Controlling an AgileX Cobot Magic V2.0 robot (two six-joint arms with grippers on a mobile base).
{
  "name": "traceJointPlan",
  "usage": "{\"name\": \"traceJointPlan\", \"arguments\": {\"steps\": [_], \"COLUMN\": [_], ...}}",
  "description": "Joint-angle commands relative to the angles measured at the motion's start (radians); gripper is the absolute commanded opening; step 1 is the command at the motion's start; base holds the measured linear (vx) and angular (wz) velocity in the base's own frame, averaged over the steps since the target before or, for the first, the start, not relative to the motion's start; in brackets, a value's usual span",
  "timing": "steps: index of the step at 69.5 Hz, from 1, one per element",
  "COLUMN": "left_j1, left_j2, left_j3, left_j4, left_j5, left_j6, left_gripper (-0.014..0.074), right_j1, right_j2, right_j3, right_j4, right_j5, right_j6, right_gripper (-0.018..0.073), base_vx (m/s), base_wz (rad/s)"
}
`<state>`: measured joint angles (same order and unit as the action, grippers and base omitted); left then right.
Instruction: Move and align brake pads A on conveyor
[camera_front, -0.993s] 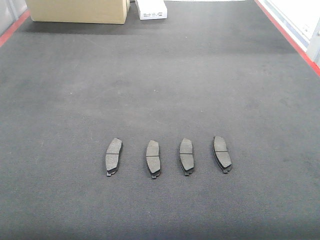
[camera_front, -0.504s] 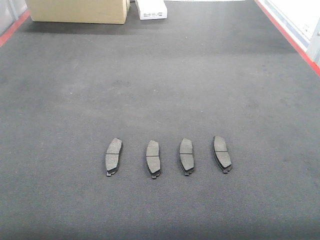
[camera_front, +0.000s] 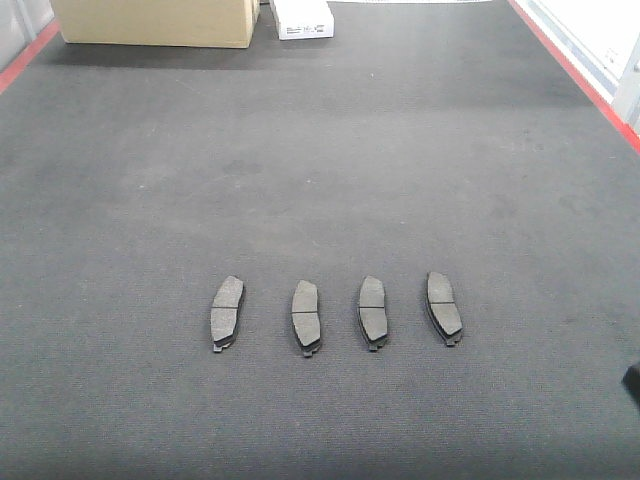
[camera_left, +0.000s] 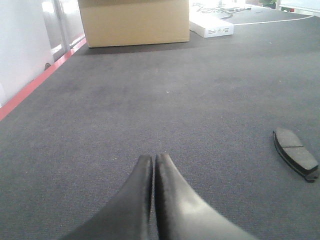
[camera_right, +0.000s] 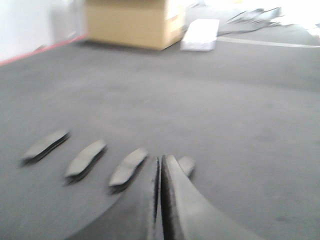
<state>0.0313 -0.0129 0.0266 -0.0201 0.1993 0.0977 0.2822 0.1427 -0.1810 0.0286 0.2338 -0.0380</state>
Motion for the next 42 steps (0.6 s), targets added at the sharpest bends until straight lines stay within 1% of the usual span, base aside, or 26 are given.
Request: {"name": "traceJointPlan", "arguments": {"steps": [1,10,13,18,21,32,42], "left_j1": [0.004,0.004,0.004,0.004,0.004,0.004,0.004], "left_j2": [-0.013,-0.013,-0.013,-0.013,-0.013,-0.013,-0.013], "left_j3": [-0.019,-0.019,-0.019,-0.019,-0.019,-0.019,-0.019], "left_j4": [-0.004,-0.004,-0.004,-0.004,-0.004,-0.004,-0.004], "left_j5": [-0.082,-0.082,-0.082,-0.082,-0.082,-0.082,-0.082], "left_j6": [-0.009,-0.009,-0.009,-0.009,-0.009,-0.009,-0.009], "left_gripper": [-0.0006,-0.0006,-0.0006,-0.0006,-0.0006,-0.0006,-0.0006], "right_j1": [-0.095,-0.232,-0.269,-0.307,-0.318,-0.322,-0.322], "right_j2": [0.008,-0.053,-0.089,-0.135,-0.169,-0.166,-0.167], "right_j3": [0.007,0.062,0.087,0.121,0.147,0.227,0.228], "right_j4": [-0.008,-0.020,-0.020,-0.029,-0.034,-0.029,-0.029], "right_j5": [-0.149,-0.169,-0.170,-0.168,-0.168,-0.208,-0.194], "right_j6": [0.016,0.029,0.033,0.032,0.030,0.038,0.038], "right_gripper": [-0.0006,-0.0006,-0.0006,-0.0006,-0.0006,-0.0006,-0.0006], "base_vx": [0.00,0.00,0.00,0.00,0.00,0.00,0.00], "base_wz": [0.00,0.00,0.00,0.00,0.00,0.00,0.00]}}
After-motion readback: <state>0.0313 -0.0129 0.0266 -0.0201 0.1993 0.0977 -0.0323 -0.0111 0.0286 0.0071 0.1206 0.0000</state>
